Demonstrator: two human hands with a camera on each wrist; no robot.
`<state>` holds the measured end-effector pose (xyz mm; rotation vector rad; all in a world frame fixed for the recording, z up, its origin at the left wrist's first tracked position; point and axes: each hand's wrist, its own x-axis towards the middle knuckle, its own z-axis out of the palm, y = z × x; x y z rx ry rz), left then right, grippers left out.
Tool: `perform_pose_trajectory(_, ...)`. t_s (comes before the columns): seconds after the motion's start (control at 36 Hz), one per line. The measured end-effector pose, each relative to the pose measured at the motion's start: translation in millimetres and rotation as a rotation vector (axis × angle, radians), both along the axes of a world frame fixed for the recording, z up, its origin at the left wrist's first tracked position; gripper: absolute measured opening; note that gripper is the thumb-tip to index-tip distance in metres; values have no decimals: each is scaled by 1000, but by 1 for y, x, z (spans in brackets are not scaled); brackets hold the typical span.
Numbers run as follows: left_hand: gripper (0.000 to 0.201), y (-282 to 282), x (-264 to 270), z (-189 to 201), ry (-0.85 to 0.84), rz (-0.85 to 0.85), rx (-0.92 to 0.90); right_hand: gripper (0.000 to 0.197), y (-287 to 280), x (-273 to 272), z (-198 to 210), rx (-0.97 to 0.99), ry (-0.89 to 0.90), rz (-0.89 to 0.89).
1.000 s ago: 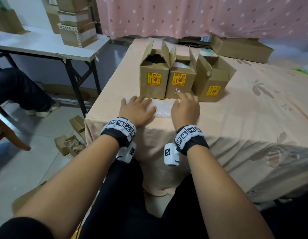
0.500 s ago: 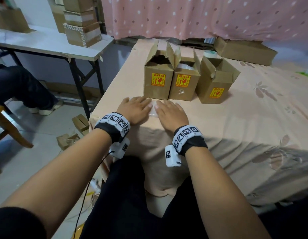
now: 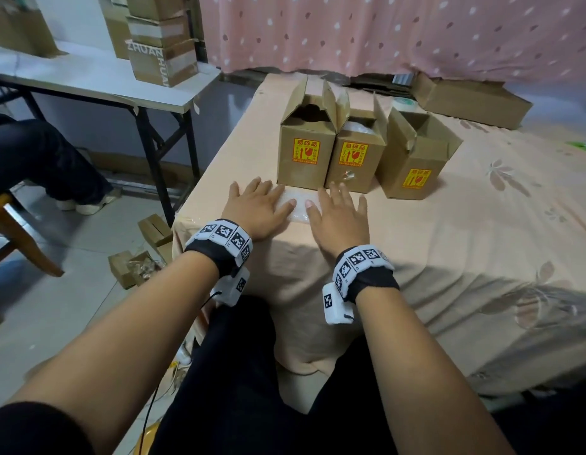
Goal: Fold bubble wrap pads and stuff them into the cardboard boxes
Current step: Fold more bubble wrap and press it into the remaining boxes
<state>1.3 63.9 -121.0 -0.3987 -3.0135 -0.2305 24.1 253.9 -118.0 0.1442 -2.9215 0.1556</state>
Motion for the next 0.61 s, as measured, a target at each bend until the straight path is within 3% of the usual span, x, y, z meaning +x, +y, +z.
perform_pose_trajectory(0.08, 85, 3, 1, 1, -1, 11, -12, 57, -5, 2, 2, 78, 26, 124)
perform_pose_trajectory(0.22, 79, 4, 1, 1, -6, 36, 5, 54, -3, 1, 3, 20, -77, 134)
perform_pose_trajectory(0.36, 77, 4, 2, 2, -27, 88, 1, 54, -1, 0, 1, -95, -72, 51)
perform_pose_trajectory(0.5, 93, 3, 1, 2, 4, 166, 5, 54, -1, -1, -2, -143, -37, -38)
perform_pose_trajectory(0.61, 95, 2, 0, 1, 1, 180, 25, 56, 1, -4, -5, -163, -41, -103)
